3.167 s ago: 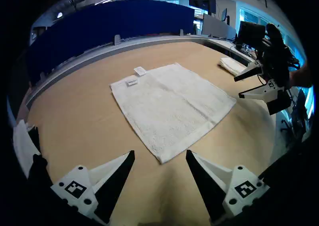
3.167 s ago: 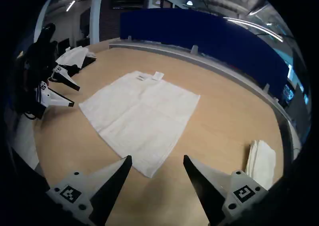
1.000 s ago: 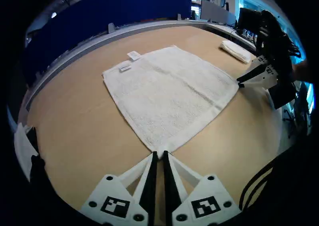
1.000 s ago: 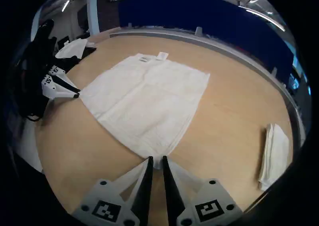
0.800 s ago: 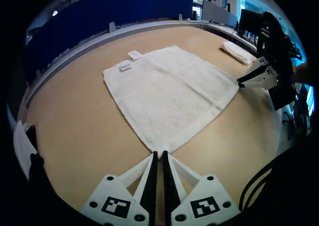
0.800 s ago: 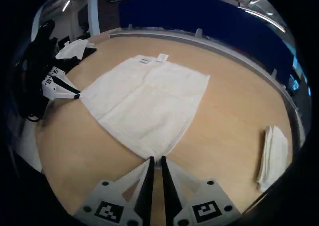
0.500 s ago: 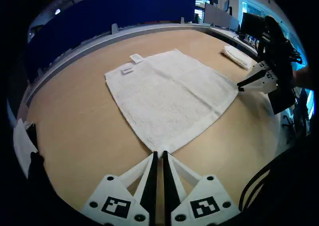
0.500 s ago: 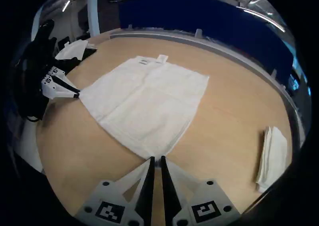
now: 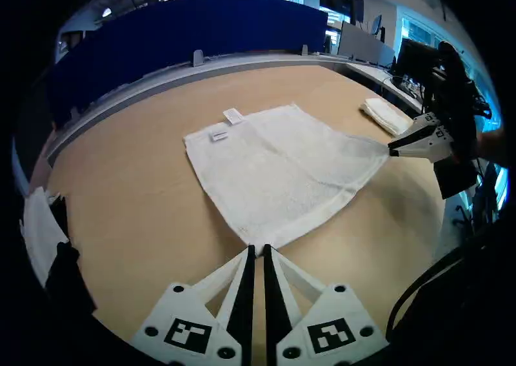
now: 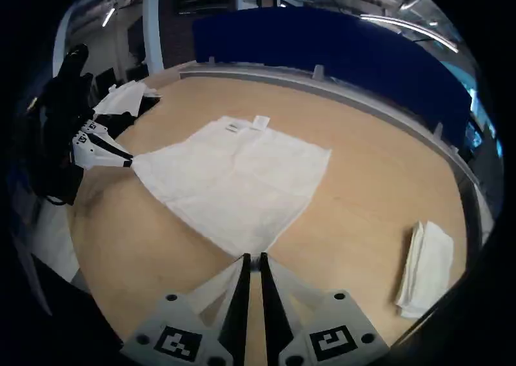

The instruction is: Fold towel

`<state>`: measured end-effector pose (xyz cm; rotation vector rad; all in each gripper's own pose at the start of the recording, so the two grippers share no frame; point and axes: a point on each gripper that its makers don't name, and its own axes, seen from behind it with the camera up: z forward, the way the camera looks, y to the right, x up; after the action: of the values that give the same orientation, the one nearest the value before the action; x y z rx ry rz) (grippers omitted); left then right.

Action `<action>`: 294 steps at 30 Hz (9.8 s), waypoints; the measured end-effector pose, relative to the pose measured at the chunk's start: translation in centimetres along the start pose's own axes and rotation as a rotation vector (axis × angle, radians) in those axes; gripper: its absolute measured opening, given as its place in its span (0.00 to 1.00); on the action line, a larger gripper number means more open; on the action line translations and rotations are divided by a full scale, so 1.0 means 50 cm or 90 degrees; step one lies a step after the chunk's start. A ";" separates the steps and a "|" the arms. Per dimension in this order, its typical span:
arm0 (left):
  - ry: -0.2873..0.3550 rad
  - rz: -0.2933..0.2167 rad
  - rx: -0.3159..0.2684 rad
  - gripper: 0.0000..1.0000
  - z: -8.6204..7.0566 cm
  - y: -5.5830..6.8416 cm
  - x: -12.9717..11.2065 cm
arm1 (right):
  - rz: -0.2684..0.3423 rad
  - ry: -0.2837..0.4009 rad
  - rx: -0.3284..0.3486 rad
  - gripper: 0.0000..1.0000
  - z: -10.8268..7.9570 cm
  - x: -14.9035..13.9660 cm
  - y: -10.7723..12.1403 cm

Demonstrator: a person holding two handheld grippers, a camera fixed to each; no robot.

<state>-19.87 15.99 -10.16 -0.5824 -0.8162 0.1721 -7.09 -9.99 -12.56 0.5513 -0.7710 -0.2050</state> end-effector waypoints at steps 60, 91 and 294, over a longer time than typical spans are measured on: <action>0.059 -0.062 0.047 0.09 0.048 -0.096 0.188 | 0.043 0.012 -0.037 0.11 0.050 0.167 0.110; 0.018 -0.038 0.093 0.17 0.183 -0.161 0.140 | 0.088 -0.027 -0.069 0.36 0.184 0.123 0.153; 0.059 -0.183 0.217 0.90 -0.077 -0.238 -0.018 | 0.010 -0.081 -0.011 0.05 0.128 -0.011 0.078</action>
<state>-18.55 4.17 -6.25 -0.1484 -0.7506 0.0181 -12.11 -9.05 -7.06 0.5190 -0.8963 -0.2340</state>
